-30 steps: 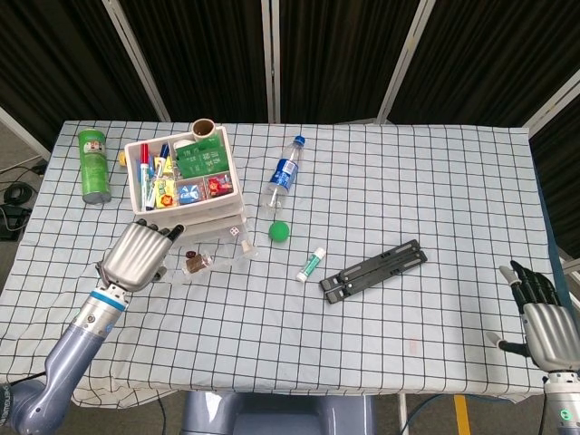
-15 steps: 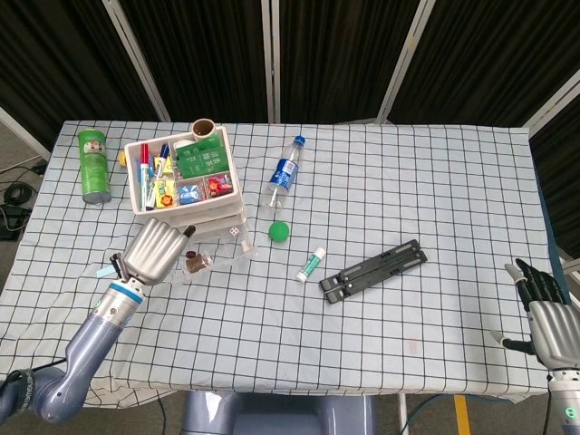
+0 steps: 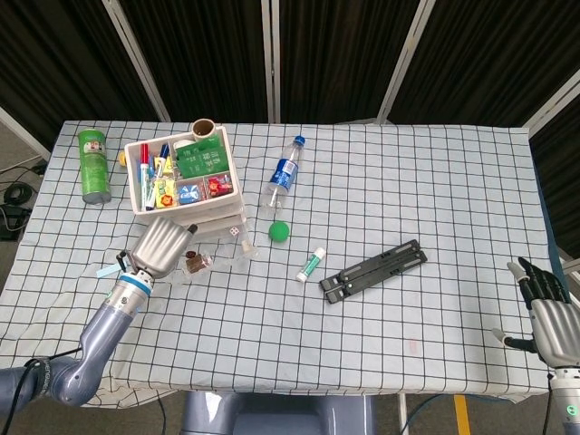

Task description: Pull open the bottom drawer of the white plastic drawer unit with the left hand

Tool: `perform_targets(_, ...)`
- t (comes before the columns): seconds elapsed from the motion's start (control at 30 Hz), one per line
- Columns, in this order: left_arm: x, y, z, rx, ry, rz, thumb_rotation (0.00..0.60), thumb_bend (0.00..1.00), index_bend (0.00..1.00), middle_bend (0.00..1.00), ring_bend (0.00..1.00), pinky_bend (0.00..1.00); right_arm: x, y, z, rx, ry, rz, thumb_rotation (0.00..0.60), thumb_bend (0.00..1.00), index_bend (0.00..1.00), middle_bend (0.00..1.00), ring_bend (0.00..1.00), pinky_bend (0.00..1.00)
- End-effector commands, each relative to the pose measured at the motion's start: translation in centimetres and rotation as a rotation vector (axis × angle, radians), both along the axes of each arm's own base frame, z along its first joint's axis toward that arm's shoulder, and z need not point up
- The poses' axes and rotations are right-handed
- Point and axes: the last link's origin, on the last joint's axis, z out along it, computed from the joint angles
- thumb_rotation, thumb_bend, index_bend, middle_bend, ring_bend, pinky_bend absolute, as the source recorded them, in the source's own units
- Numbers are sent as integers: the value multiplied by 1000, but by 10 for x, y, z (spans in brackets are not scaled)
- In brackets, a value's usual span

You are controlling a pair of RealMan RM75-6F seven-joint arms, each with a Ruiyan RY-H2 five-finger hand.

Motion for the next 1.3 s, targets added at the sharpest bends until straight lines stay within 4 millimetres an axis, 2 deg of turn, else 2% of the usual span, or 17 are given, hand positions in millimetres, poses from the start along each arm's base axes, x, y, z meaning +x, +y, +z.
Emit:
perform_targets(0.03,-2,3,-8,-13,7,8,600,77,442,1000,949,857,-1,-1,1,-3,-2,-5,600,19,0,0,0,0)
perform_targets(0.63,-9,12,-33,-36,53,47,600,78,478,1000,949,857,-4,-3,8,-19,-23,-13,600,19,0,0,0,0)
perform_targets(1.3,-9,17,-48,-44,98,39,600,101,508,1000,949,857,-7,-4,12,-30,-33,-22,600,19,0,0,0,0)
